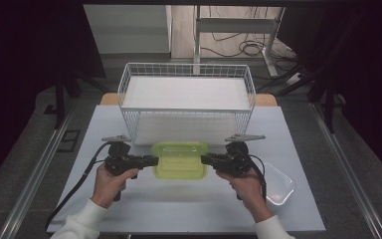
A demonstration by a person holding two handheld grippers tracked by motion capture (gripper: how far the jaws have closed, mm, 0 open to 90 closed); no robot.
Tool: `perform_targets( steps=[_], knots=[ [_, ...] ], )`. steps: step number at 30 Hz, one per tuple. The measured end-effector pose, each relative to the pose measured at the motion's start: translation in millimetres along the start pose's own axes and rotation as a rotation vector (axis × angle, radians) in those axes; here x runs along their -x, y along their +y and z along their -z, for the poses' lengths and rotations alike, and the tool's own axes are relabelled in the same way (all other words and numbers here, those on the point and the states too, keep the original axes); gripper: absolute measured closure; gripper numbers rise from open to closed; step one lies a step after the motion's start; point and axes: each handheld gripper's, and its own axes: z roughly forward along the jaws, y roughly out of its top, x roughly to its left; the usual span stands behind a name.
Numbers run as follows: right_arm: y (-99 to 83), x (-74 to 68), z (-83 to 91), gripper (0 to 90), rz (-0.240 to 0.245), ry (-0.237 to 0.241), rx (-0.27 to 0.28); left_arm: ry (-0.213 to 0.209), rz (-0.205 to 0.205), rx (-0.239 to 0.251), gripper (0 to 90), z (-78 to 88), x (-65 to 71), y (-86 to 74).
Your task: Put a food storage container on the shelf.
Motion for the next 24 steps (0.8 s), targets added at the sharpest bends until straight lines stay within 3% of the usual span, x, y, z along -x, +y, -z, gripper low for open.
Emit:
perform_targets(
  steps=[8, 24],
  knots=[
    [6.2, -8.4, 11.7, 76.1, 0.055, -0.009, 0.033, 0.007, -0.034, 0.029, 79.3, 4.6, 8.7, 4.4],
    [20.1, -17.5, 28.0, 76.2, 0.102, -0.026, 0.085, -0.009, -0.061, 0.062, 79.1, 11.1, 16.6, 21.5]
  ],
)
